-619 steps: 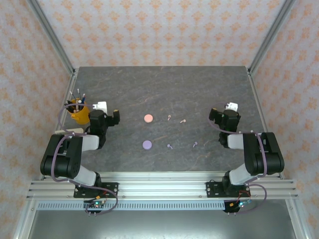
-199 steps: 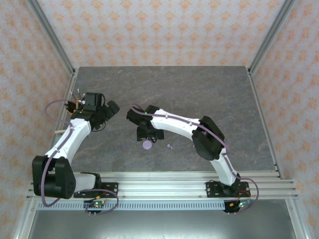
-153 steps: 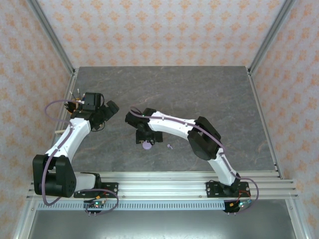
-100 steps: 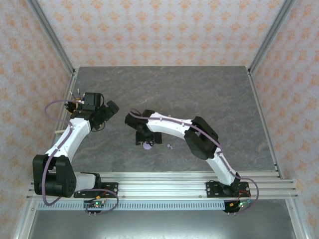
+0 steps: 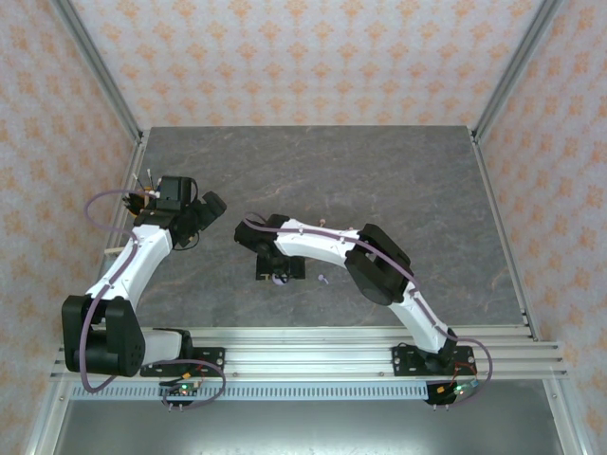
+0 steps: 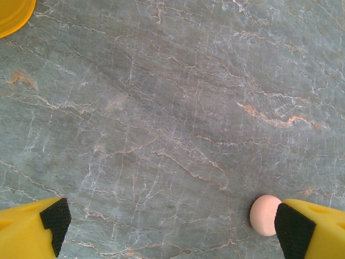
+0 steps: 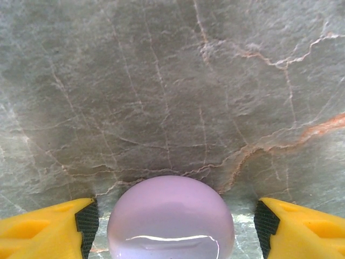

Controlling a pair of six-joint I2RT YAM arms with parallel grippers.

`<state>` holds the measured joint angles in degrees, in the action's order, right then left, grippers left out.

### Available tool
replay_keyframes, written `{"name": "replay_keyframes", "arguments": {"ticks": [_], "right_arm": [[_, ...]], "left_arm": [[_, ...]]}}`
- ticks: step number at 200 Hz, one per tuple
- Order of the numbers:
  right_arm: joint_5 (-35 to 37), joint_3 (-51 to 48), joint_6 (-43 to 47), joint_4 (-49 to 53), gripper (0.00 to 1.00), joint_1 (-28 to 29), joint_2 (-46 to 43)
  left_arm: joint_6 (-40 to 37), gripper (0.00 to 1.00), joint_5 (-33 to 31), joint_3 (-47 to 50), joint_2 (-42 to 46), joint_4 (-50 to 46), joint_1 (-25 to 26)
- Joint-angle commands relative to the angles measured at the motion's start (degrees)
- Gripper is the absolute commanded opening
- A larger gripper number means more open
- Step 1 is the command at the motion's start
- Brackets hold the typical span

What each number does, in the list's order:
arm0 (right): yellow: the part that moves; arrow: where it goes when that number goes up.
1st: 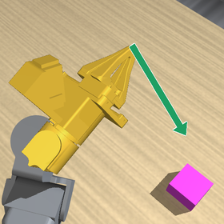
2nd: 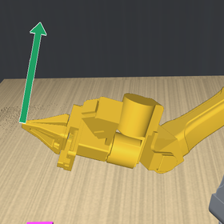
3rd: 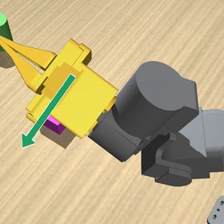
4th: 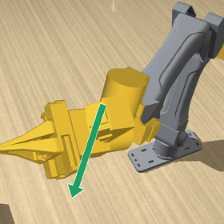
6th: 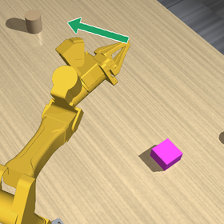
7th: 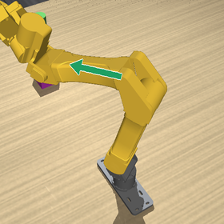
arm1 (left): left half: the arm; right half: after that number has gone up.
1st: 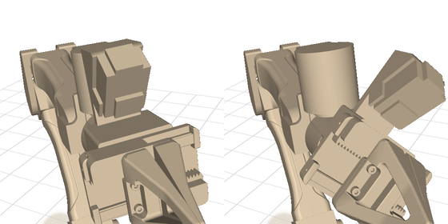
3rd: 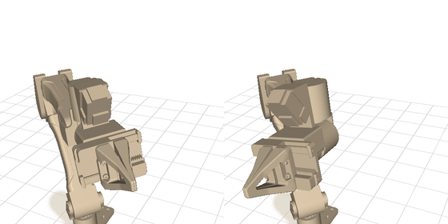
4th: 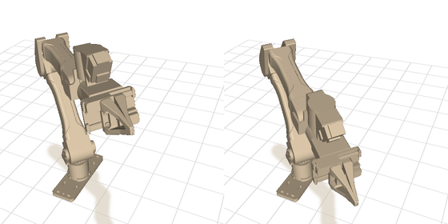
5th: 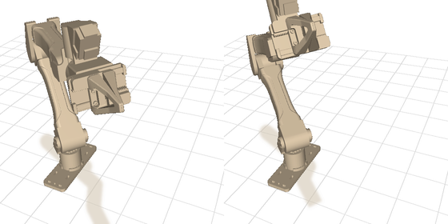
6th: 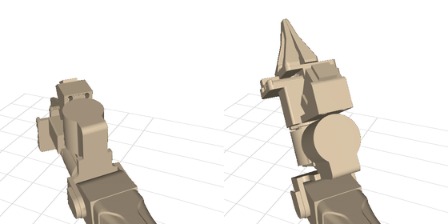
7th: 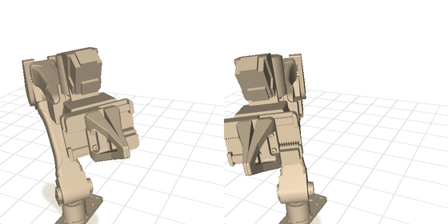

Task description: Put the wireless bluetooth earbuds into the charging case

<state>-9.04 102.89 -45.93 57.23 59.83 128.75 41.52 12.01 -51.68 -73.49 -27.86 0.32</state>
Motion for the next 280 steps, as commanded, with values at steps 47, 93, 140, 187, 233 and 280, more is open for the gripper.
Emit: {"name": "replay_keyframes", "arguments": {"ticks": [47,93,140,187,233,280], "right_arm": [[1.0,2.1,-3.1,0.7,0.71,0.3,1.8],[2.2,3.5,-3.5,2.0,0.67,0.4,2.2],[4.3,4.4,-2.7,3.6,0.67,0.4,3.6],[4.2,4.1,-1.6,3.7,0.61,0.4,3.6],[4.1,3.0,-1.2,3.0,0.53,0.3,1.7],[5.0,0.3,-3.9,1.0,0.5,-0.2,-2.7]], "left_arm": [[-1.2,1.0,-0.3,0.9,1.7,0.1,-0.4],[-1.2,1.0,-0.4,1.1,1.6,0.3,-0.4],[-1.1,1.0,-0.1,1.4,1.3,0.4,-0.4],[-1.7,1.0,-0.1,1.3,1.7,-0.2,-0.4],[-1.7,1.0,0.4,1.3,2.1,-0.6,-0.5],[-1.5,1.0,3.6,2.2,2.8,1.0,-0.4]]}}
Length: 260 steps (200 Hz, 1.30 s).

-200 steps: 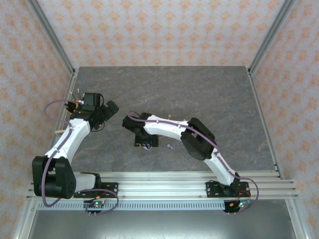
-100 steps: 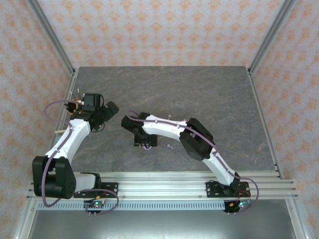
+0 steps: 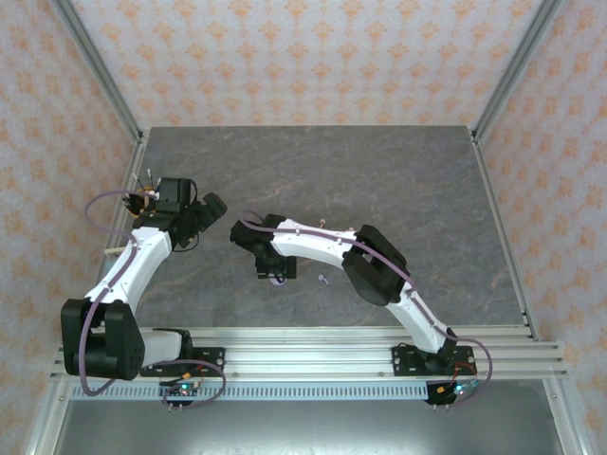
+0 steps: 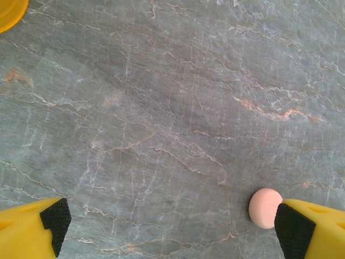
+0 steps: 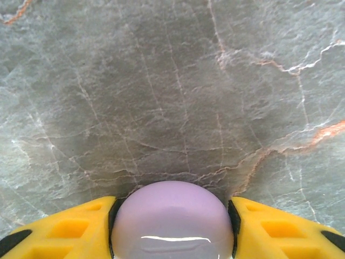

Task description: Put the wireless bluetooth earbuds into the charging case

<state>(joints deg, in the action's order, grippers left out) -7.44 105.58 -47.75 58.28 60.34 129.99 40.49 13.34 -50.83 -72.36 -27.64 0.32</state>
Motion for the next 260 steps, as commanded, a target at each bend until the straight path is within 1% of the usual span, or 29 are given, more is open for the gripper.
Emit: {"name": "replay_keyframes", "arguments": {"ticks": [1,38,92,118,149,164,207,231,260], "right_arm": [[3.4,-2.5,-2.1,-0.1,0.5,-0.8,-4.1],[2.7,-6.8,-5.9,-4.3,0.5,-3.2,-7.9],[0.5,-9.6,-10.8,-8.6,0.5,-7.5,-9.5],[-1.0,-10.7,-13.6,-11.3,0.5,-9.5,-10.1],[-2.9,-11.3,-16.6,-14.0,0.5,-11.5,-10.6],[-3.8,-11.6,-17.9,-15.4,0.5,-12.3,-10.8],[-5.5,-13.0,-19.9,-17.9,0.5,-14.0,-12.4],[-6.5,-15.4,-21.2,-20.3,0.5,-15.0,-14.0],[-8.1,-17.6,-22.3,-22.8,0.5,-15.9,-15.2]], "left_arm": [[-0.5,1.0,2.4,1.4,1.7,0.9,-0.4],[0.3,1.0,6.0,3.7,2.8,3.6,-0.4],[2.0,1.0,10.4,9.8,4.9,8.5,-0.4],[3.4,1.0,13.4,15.0,7.3,14.5,-0.1],[5.7,1.0,16.2,22.8,11.1,25.6,2.0],[6.6,1.0,16.1,26.2,12.7,30.4,4.0],[8.5,1.0,12.8,34.2,14.9,42.7,10.7],[8.1,1.0,10.8,36.4,15.1,47.9,13.6],[6.3,0.99,8.1,36.7,13.4,51.7,17.3]]}}
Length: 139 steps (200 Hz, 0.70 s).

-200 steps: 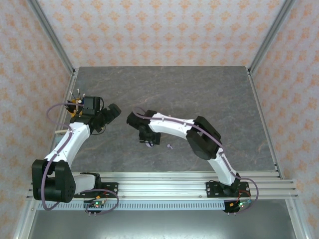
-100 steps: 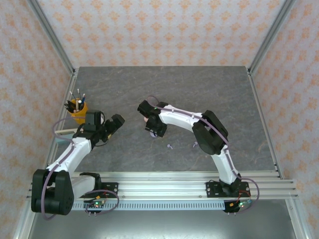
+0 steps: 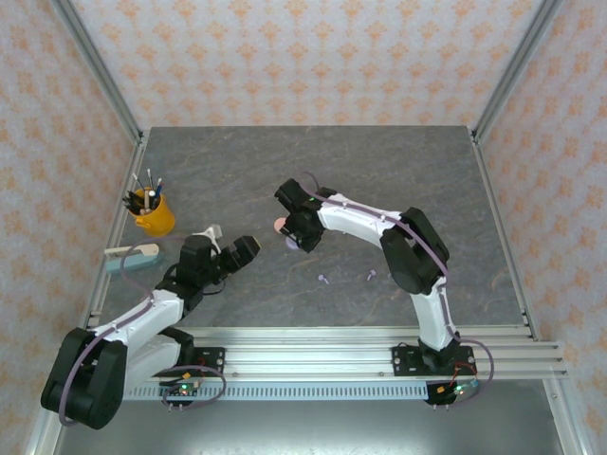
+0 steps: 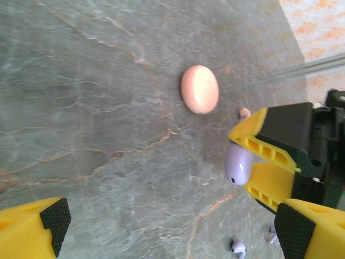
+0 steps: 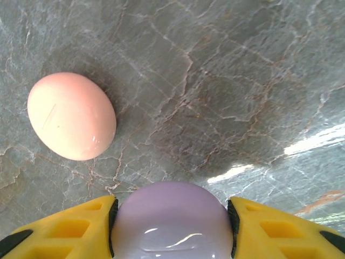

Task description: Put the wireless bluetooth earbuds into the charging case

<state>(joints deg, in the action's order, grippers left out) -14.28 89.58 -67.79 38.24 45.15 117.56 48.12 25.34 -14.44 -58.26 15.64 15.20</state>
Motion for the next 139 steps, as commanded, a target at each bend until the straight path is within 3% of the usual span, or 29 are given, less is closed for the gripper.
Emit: {"name": "replay_keyframes", "arguments": {"ticks": [1,67,139], "right_arm": [[-1.3,-1.6,-2.3,-2.8,0.5,-0.8,-2.7],[-3.7,-3.2,-3.6,-5.8,0.5,-1.9,-4.3],[-5.6,-3.5,-5.1,-7.8,0.5,-2.1,-4.3]], "left_arm": [[-1.3,0.99,-3.9,0.3,-0.8,8.6,2.5],[-2.5,0.85,-5.7,-0.9,-14.5,21.9,8.5],[-1.6,0.7,-7.0,-3.7,-22.8,29.5,11.7]]}}
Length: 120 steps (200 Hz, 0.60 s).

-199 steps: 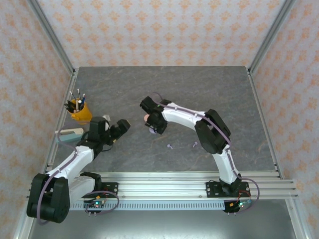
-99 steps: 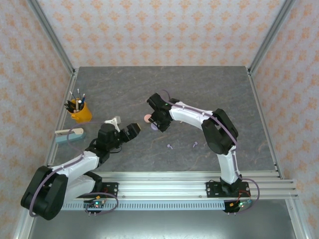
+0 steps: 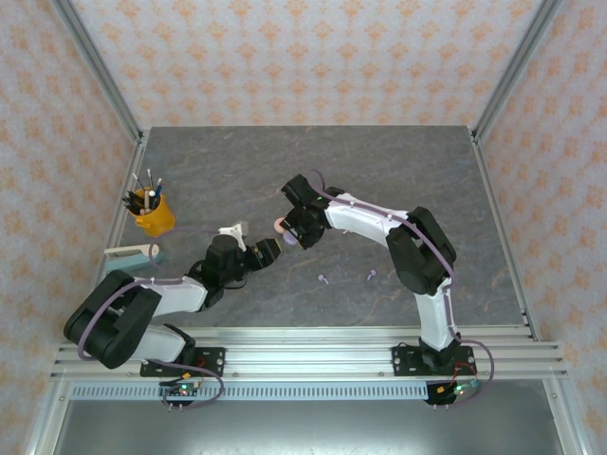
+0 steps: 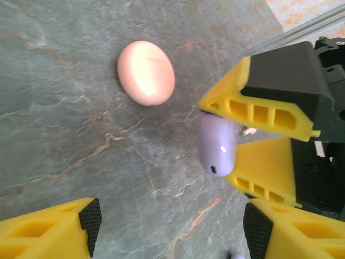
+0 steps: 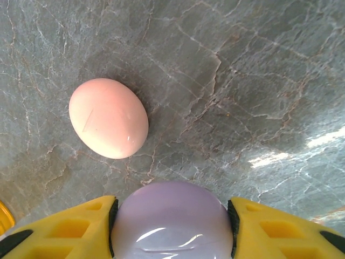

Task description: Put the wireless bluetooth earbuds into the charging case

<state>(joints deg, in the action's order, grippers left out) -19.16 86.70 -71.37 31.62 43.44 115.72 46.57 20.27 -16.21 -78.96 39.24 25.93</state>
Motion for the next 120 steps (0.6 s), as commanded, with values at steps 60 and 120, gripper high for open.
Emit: {"name": "replay_keyframes", "arguments": {"ticks": [60,120], "right_arm": [[-1.2,-0.7,-1.8,-1.5,0.5,-0.4,-3.0],[-2.0,-2.1,-2.3,-2.5,0.5,-0.4,-3.4]], "left_arm": [[1.0,0.66,-3.2,-4.8,-7.4,9.4,3.5],[1.5,0.61,-4.3,-6.2,-9.7,10.8,4.0]]}}
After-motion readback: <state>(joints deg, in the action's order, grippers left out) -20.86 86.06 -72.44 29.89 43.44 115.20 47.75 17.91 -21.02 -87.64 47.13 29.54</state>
